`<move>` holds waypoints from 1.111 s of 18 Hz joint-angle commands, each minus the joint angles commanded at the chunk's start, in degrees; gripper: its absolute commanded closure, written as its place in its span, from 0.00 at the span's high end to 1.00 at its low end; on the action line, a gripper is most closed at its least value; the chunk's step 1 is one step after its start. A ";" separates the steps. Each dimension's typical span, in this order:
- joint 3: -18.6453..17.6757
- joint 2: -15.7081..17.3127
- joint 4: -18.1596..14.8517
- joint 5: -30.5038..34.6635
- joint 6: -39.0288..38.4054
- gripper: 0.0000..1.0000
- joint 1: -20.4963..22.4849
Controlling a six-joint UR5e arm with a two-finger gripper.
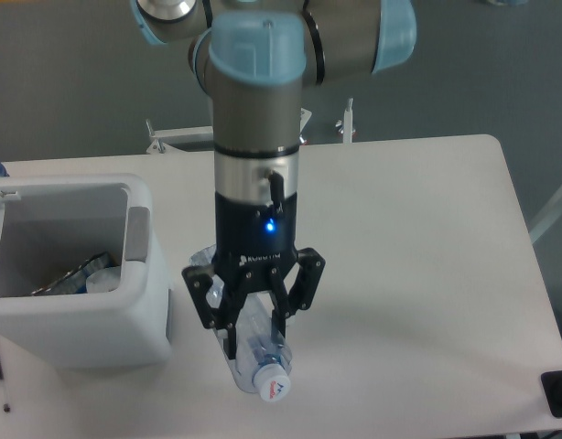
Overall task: Place the trash in the trash can
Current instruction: 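Lift the bottle and carry it over the trash bin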
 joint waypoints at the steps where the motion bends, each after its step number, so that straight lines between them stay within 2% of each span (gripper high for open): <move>1: 0.44 0.44 0.61 -1.23 0.44 0.55 0.00; 7: 0.19 2.11 2.64 -7.12 2.29 0.55 -0.88; 13: -1.04 3.43 2.73 -7.75 4.22 0.55 -6.15; 17: -3.85 4.40 3.34 -7.75 5.53 0.55 -8.96; 20: -6.40 4.57 6.58 -7.75 6.07 0.55 -9.49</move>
